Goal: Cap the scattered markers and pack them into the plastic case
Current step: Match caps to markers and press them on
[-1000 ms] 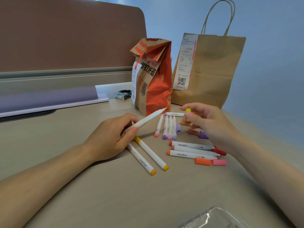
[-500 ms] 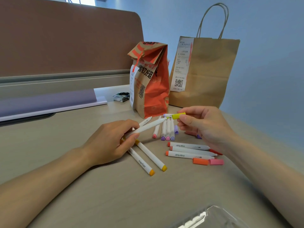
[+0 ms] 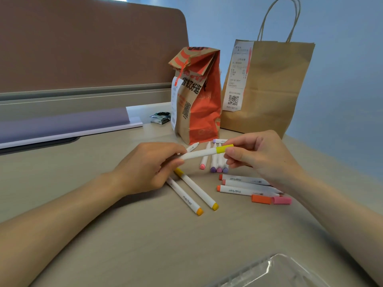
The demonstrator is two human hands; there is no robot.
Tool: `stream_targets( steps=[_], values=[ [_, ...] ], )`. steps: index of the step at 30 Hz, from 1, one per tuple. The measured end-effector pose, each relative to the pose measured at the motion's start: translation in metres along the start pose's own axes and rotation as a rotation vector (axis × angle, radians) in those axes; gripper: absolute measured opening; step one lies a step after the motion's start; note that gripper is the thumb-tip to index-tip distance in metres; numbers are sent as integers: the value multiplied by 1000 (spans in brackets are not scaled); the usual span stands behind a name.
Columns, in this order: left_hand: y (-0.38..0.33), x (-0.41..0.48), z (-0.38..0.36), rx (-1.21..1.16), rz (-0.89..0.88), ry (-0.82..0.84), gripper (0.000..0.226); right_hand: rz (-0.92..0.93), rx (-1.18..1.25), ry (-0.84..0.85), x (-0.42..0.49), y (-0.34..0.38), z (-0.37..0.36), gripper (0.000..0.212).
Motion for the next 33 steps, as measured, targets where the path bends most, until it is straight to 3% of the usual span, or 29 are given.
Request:
stream_targets(
  steps=[5, 15, 28, 33],
  values=[
    [3, 17, 29, -2, 10, -99, 26, 77, -84, 0, -3, 15, -8, 25],
    [9, 21, 34, -12, 65, -75, 14, 132, -127, -16, -6, 22, -15, 24],
    [4, 21, 1, -228, 211, 296, 15, 141, -75, 68, -3, 18, -30, 26],
    [7, 15, -10, -348, 327, 380, 39, 56, 40, 84, 0, 4, -35, 21]
  ],
)
Point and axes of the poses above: each hand's wrist, its own x-axis towards the middle knuckle, its own z-axis out of the back of the hand, y = z × x, the point moved 9 cm from there along x, towards the middle knuckle, and after that the axes turned 2 degrees about -z, right-handed, at the moved point
